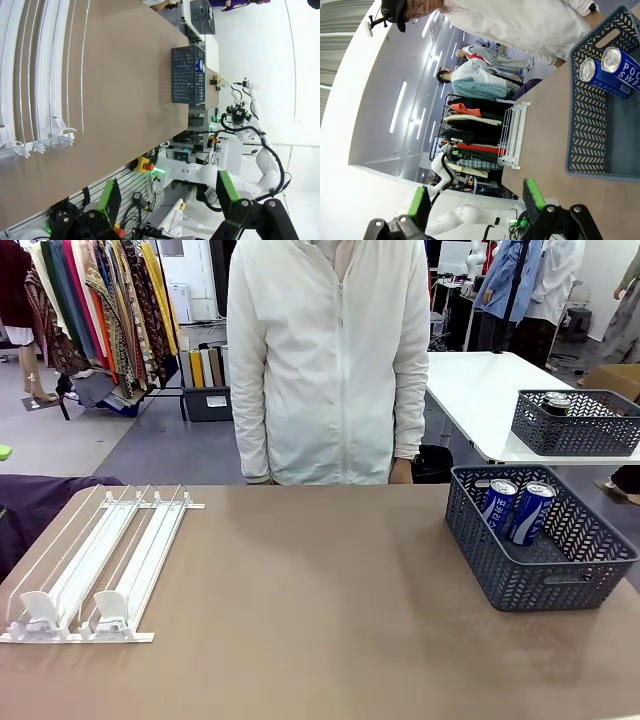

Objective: Retrieve and store the cans from the dispenser.
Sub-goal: Pick up one can from the Automatic Can Dispenser and place it in the middle of the table.

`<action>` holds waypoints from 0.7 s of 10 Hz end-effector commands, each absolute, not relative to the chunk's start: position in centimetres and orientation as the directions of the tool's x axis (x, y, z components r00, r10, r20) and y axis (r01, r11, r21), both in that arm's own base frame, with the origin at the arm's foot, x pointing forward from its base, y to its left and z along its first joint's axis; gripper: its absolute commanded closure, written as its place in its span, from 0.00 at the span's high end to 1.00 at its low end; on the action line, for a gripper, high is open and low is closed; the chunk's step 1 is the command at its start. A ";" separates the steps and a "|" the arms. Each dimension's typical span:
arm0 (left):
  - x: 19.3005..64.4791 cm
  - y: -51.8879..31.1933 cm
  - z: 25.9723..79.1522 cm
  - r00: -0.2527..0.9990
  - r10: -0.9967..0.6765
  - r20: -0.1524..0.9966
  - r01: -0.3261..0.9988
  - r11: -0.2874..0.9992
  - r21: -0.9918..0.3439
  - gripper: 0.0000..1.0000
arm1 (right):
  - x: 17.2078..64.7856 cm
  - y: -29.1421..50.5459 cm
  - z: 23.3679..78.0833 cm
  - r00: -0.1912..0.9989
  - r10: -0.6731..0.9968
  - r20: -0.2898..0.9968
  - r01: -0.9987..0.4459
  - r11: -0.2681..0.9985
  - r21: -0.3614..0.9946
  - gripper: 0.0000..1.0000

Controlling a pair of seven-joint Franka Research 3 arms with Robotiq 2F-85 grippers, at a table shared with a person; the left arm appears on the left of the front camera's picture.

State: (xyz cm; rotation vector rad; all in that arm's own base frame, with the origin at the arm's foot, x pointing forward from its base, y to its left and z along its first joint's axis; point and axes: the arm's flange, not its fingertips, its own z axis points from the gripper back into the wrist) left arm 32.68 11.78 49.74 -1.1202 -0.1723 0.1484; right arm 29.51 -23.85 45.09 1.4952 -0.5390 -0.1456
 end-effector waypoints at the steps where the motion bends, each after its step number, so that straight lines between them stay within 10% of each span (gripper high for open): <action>1: 32.6 11.8 50.0 0.977 0.201 0.066 -0.027 0.427 -0.904 1.00 | 29.3 -23.9 45.4 0.878 -0.401 0.260 -0.239 0.101 0.966 1.00; 7: 32.6 11.8 50.0 0.977 0.201 0.066 -0.027 0.427 -0.904 1.00 | 29.3 -23.9 45.4 0.878 -0.401 0.260 -0.239 0.101 0.966 1.00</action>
